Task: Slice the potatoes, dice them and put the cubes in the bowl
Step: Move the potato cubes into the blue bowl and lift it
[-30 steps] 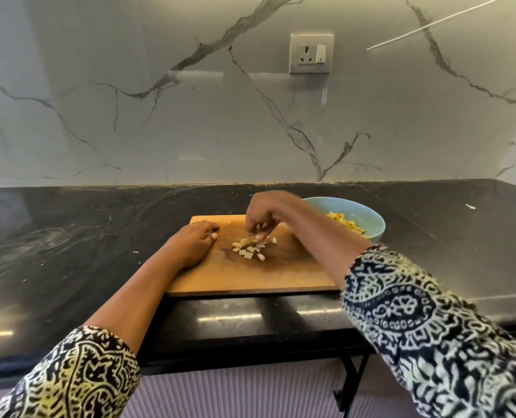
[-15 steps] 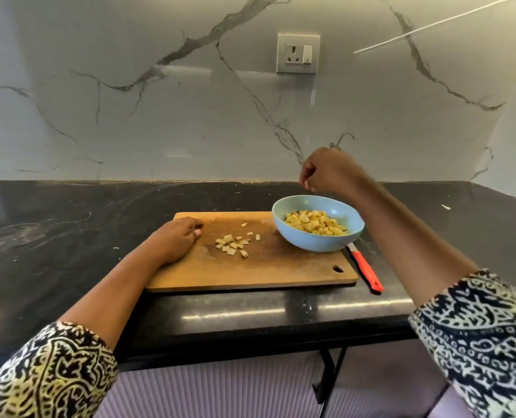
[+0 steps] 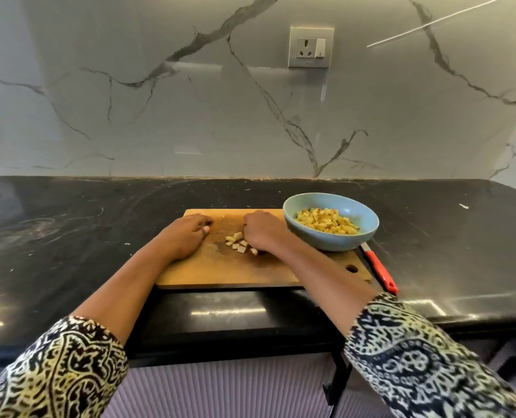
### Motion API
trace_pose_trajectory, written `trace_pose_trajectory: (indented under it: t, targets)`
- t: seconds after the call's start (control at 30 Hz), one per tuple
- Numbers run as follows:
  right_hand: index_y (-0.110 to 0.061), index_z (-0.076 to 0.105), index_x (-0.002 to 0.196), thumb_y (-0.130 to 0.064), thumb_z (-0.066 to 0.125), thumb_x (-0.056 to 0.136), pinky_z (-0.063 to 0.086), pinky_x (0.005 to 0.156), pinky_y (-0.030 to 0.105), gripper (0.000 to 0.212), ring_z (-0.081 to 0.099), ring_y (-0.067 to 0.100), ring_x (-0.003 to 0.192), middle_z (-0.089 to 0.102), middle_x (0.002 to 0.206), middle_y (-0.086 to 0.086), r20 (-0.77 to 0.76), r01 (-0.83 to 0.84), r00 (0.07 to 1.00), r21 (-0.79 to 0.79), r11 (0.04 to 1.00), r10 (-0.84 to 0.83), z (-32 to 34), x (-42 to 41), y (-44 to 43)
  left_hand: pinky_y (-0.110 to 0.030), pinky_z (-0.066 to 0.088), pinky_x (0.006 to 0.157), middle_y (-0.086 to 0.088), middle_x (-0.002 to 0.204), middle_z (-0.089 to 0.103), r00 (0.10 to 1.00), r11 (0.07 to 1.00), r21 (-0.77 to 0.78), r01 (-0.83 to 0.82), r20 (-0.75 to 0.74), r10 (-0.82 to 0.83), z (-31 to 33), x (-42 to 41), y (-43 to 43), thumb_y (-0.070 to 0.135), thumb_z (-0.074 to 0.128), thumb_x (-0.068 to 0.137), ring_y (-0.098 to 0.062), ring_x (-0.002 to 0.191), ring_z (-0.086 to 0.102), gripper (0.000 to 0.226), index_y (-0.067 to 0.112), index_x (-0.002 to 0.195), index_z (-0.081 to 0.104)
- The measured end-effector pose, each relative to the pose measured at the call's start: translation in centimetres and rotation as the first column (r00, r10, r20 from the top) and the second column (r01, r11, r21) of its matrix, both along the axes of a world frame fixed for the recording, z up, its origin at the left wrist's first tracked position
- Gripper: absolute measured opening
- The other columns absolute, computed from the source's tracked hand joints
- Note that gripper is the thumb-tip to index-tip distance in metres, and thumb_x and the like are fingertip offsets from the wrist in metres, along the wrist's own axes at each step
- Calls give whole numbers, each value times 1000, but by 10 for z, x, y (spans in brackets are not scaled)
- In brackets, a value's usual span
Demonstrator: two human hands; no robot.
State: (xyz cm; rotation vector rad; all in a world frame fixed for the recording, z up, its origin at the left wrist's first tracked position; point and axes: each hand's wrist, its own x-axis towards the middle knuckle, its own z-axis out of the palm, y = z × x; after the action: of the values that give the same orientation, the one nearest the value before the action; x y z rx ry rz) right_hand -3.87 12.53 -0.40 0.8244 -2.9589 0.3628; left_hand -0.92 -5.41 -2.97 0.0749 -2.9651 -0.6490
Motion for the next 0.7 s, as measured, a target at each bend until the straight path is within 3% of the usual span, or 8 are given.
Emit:
trace_pose_trajectory:
  t: [0.17, 0.27, 0.37, 0.53, 0.7]
  targets:
    - [-5, 62, 102, -25, 34, 101, 44, 78, 34, 34, 51, 19, 91, 57, 109, 10, -95, -95, 991, -17, 995, 92, -13, 0, -8, -34, 27, 111, -4, 148, 39, 1000, 1000, -1, 6, -14, -6, -1, -1, -1, 20, 37, 102, -20, 134, 37, 41, 16, 143, 39]
    - [-11, 60, 112, -34, 43, 99, 40, 78, 30, 32, 48, 16, 96, 52, 110, 4, -140, -251, 959, -14, 968, 246, -20, 15, -5, -33, 27, 110, -3, 148, 40, 1000, 1000, 4, 12, -17, -12, -2, -2, -2, 20, 38, 102, -19, 133, 38, 41, 17, 143, 39]
    - [-10, 59, 105, -21, 49, 97, 43, 78, 27, 17, 52, 16, 93, 57, 105, 5, -271, -340, 906, -10, 941, 324, -23, 17, 6, -34, 28, 111, -4, 148, 40, 1000, 1000, 14, 5, -11, -5, -2, -1, -1, 20, 38, 102, -20, 133, 38, 41, 17, 143, 39]
    - [-9, 59, 107, -15, 43, 99, 41, 81, 28, 18, 55, 20, 99, 59, 107, 8, -259, -180, 954, -89, 980, 152, -17, 7, 24, -34, 29, 110, -4, 146, 42, 1000, 1000, 16, 7, -8, -7, -1, 0, -1, 22, 38, 102, -20, 132, 40, 41, 18, 143, 39]
    - [-14, 57, 124, -20, 45, 99, 41, 95, 32, 28, 50, 21, 113, 55, 125, 7, -142, -178, 973, 45, 983, 183, -15, 21, 30, -35, 31, 110, -3, 146, 42, 1000, 1000, -9, 2, 1, -2, -3, -2, -1, 25, 39, 102, -19, 132, 41, 42, 18, 143, 39]
